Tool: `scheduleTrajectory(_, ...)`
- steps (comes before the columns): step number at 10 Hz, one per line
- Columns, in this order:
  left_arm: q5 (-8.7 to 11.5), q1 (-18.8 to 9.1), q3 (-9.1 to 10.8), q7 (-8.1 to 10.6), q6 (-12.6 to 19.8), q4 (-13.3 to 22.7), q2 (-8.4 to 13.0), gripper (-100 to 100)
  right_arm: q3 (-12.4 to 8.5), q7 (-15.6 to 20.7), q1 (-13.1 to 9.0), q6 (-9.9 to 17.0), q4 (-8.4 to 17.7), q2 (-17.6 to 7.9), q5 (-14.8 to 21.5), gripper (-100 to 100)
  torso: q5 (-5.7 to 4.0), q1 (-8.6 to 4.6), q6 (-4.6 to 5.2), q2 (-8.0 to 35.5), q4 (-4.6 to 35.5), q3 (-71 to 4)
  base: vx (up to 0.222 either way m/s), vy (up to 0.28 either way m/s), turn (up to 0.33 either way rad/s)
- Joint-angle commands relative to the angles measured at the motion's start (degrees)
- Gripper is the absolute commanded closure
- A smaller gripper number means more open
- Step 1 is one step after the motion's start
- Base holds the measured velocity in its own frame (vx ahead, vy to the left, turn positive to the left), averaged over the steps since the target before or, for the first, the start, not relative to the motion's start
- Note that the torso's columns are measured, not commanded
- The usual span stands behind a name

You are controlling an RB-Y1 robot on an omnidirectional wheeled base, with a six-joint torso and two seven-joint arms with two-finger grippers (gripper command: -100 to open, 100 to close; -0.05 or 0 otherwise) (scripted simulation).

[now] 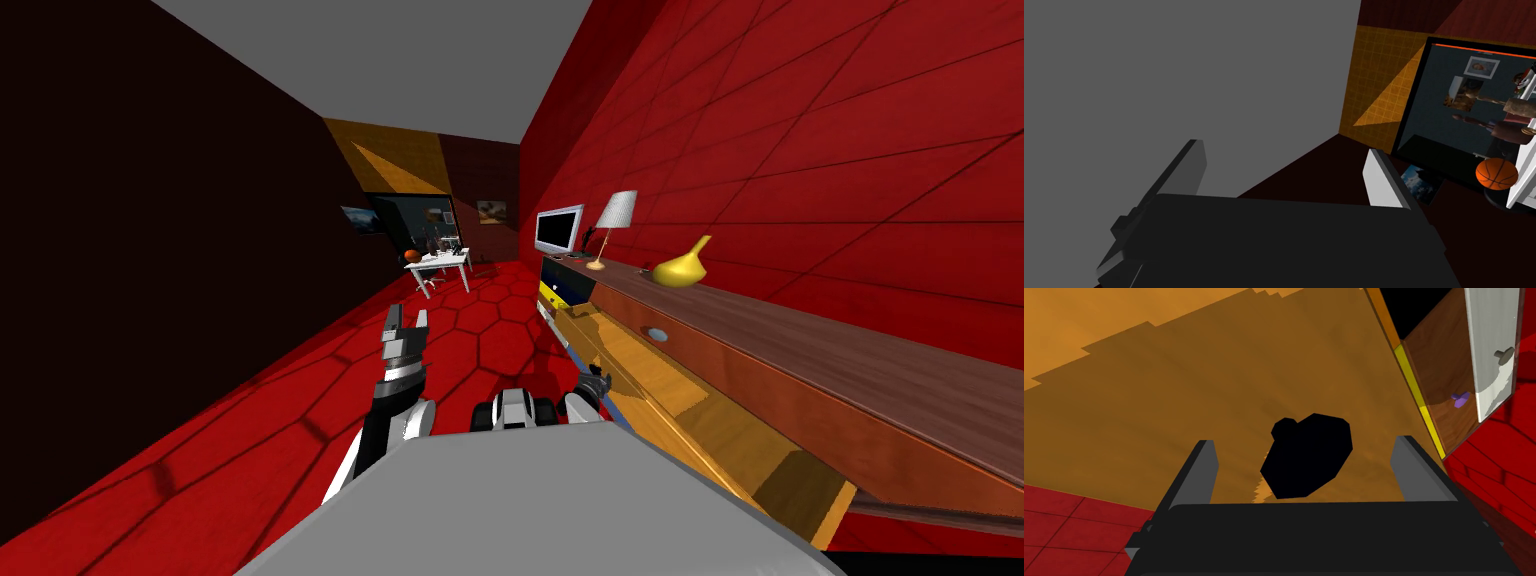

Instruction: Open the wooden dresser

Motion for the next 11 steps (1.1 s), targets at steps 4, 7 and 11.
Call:
scheduleTrajectory(4, 0.00, 0.00, 0.00, 0.00, 0.00, 0.00, 0.00, 0, -8.95, -2.16, 0.74, -4.49, 4.11, -1.18, 0.41, -100, -0.03, -0.11, 0.02, -0.10, -0.03, -0.07, -0.056, 0.048, 0.155)
scheduleTrajectory(7, 0.00, 0.01, 0.01, 0.00, 0.00, 0.00, 0.01, 0, -14.43, -3.92, 1.31, -8.68, 7.84, -2.35, 0.66, -100, -0.04, -0.13, 0.01, -0.12, -0.04, -0.08, -0.040, 0.044, 0.270)
scheduleTrajectory(11, 0.00, 0.01, 0.01, 0.00, 0.00, 0.00, 0.00, 0, -20.86, -4.80, 1.60, -10.77, 9.71, -2.93, 0.79, -100, -0.10, -0.14, 0.00, -0.11, -0.06, -0.06, -0.036, 0.047, 0.178)
